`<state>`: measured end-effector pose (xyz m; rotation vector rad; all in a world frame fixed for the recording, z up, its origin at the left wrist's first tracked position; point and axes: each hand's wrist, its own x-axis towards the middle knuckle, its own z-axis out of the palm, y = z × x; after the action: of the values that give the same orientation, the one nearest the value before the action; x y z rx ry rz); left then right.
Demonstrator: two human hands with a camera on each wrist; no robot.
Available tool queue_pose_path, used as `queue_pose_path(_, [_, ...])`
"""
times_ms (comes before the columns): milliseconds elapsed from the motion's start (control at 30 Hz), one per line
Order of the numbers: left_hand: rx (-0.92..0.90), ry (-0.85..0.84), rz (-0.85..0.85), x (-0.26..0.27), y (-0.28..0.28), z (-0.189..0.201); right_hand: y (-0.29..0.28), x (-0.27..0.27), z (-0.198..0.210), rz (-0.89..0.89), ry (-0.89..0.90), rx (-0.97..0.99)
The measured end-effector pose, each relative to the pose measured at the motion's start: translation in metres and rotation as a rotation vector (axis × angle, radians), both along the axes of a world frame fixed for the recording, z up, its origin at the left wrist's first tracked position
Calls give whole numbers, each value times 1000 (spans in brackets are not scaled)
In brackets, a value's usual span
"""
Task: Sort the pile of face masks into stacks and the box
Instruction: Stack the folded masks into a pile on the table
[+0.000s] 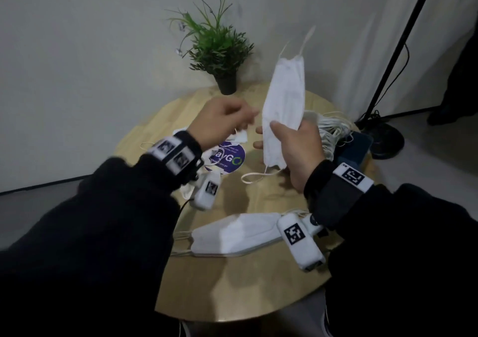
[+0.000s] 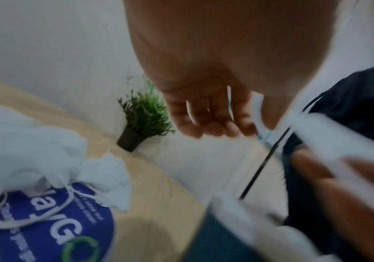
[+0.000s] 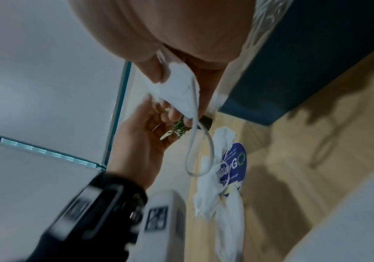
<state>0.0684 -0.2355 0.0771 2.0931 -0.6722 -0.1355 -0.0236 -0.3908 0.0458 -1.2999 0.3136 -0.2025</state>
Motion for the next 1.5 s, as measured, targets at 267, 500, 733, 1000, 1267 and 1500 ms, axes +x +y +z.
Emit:
queue_pose_path(267, [890,-137,70,113,-41,-84,4,6,-11,-26,47,-94])
queue_pose_path(500, [1078,-207,173,101,-36,-108,6,9,-13,13,60,-189])
queue_pose_path(733, [836,6,373,61,15,-117,4,6,-14,12,51,-254])
queue_pose_path(1000, [844,16,292,25,44,-112,7,4,-19,-15,90,-252])
queue_pose_path(1267, [289,219,453,24,53,-82,2,6,-18,-17,100,-254])
queue_pose_path(1500, [-533,719,568,-6,79,-47,6,8,-21,112,190,-229])
